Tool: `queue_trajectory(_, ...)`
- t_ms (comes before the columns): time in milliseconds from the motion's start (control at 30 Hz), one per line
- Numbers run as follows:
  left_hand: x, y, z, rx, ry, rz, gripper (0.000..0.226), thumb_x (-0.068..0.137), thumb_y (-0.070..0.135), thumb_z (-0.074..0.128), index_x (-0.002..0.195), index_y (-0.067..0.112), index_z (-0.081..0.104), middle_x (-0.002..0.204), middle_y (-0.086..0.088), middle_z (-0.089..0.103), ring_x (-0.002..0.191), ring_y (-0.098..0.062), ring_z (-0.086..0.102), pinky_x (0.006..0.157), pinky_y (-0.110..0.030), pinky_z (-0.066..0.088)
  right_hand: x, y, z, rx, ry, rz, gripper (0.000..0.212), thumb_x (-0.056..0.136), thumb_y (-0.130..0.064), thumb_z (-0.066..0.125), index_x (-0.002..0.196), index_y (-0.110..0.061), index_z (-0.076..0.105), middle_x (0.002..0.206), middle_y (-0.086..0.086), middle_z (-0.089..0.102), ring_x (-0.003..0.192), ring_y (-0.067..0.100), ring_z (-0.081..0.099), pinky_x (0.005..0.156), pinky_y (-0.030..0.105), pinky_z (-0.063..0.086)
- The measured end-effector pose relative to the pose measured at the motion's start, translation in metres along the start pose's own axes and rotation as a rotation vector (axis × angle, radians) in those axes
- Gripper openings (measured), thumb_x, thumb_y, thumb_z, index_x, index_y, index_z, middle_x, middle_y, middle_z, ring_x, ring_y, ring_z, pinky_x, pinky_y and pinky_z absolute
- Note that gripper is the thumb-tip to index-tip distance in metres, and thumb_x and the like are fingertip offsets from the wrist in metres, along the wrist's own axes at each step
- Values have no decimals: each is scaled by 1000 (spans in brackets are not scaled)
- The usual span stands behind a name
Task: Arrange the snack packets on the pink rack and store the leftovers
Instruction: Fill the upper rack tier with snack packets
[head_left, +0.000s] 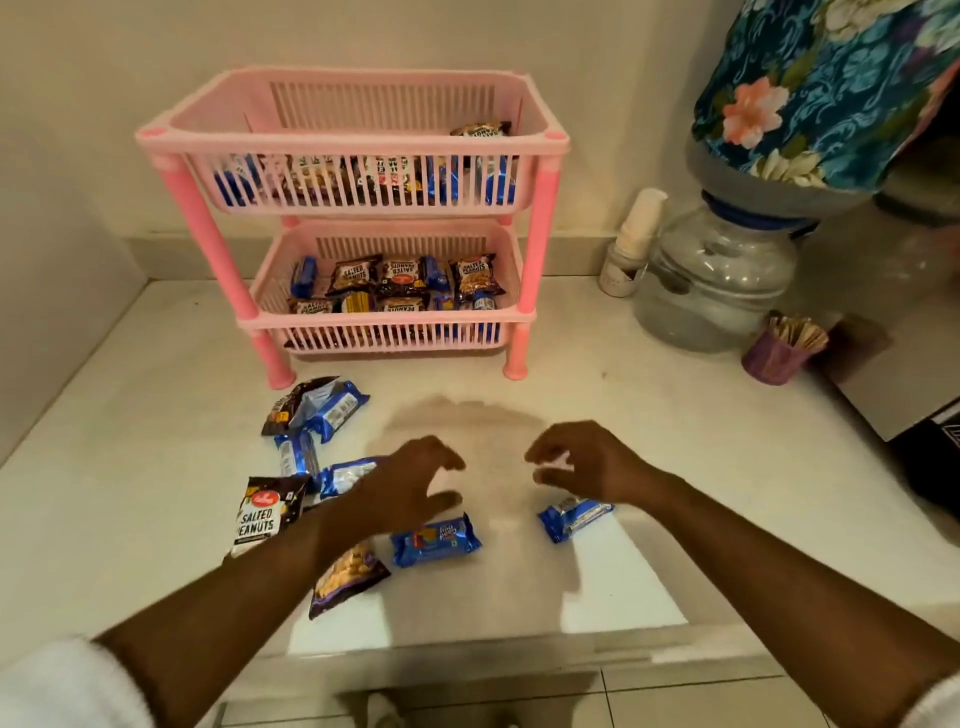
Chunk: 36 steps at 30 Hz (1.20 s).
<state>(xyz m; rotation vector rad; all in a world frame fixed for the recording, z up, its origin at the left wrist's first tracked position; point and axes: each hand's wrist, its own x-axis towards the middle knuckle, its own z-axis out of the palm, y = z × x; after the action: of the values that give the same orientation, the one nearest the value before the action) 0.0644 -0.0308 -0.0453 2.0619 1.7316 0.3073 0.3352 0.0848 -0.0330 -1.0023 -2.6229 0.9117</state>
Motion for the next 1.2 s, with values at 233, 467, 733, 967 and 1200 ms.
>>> queue_trajectory(233, -17, 1, 39, -98, -158, -215, 62, 81, 42, 75, 134, 16, 56, 128, -1, 58, 116, -15, 56, 94, -21, 43, -37, 34, 27, -53, -143, 168, 52, 74, -41, 85, 121, -26, 68, 116, -9, 64, 101, 4, 58, 77, 6, 42)
queue_trajectory(467, -13, 5, 50, -9, -143, -247, 50, 86, 38, 69, 132, 22, 56, 127, 0, 57, 117, -16, 53, 98, -24, 40, -43, 40, 38, -186, -179, 215, 53, 88, -9, 66, 138, -23, 54, 133, -2, 56, 120, 19, 55, 99, 30, 45)
queue_trajectory(733, 5, 27, 29, -299, 80, -297, 53, 87, 38, 68, 134, 28, 43, 114, -1, 59, 98, -15, 59, 83, -27, 47, -1, 3, 42, 46, 75, 283, 58, 68, -43, 87, 118, -28, 62, 106, -12, 66, 83, 7, 66, 70, 23, 55)
queue_trajectory(967, 29, 28, -36, -468, 476, -254, 24, 91, 32, 63, 110, 27, 49, 91, 1, 63, 78, -15, 60, 65, -28, 49, 65, -59, -1, 316, 337, 224, 55, 70, -43, 87, 117, -26, 64, 94, -14, 70, 76, 6, 70, 66, 29, 62)
queue_trajectory(1200, 56, 40, -171, -529, 770, -134, 28, 89, 37, 67, 111, 26, 54, 99, 13, 61, 92, -9, 60, 75, -25, 48, 118, -151, -90, 379, 644, -46, 58, 64, -57, 86, 110, -28, 65, 93, -15, 73, 82, -3, 69, 72, 19, 58)
